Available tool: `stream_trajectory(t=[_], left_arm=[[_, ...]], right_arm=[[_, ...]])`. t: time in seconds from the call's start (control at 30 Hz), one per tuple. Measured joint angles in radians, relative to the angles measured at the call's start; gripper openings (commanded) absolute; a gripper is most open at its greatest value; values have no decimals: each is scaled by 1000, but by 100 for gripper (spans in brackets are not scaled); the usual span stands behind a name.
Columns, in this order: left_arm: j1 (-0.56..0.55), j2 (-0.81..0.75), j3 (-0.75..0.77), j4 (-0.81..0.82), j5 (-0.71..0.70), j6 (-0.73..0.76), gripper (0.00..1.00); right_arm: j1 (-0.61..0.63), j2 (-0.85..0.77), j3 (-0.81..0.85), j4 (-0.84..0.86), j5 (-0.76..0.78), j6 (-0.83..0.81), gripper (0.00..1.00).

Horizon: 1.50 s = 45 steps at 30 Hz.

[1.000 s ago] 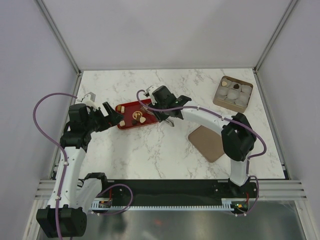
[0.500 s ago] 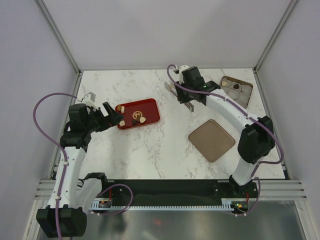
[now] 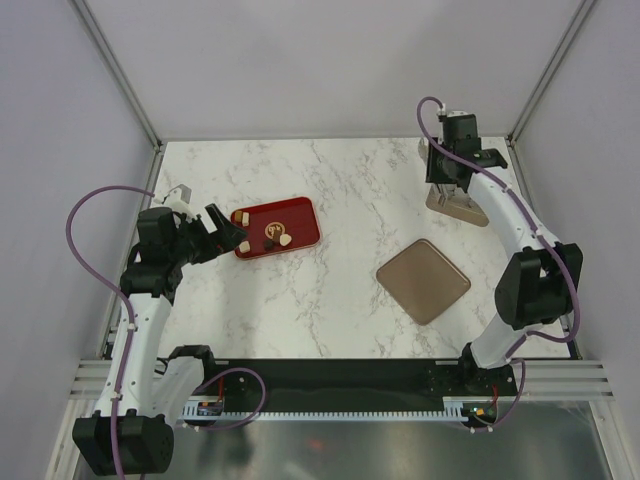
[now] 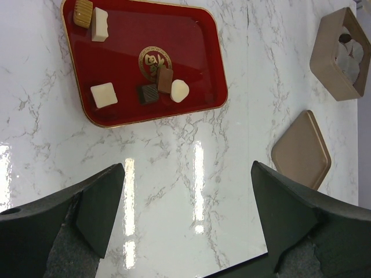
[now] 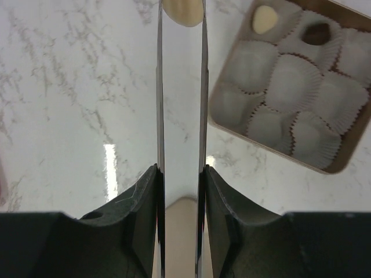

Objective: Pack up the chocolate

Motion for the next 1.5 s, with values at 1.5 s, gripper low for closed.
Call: stream_trajectory(t=[1.5], left_arm=[[0, 4, 0, 0, 26, 0, 99]], right_arm=[[-318, 206, 38, -18, 200, 50, 48]])
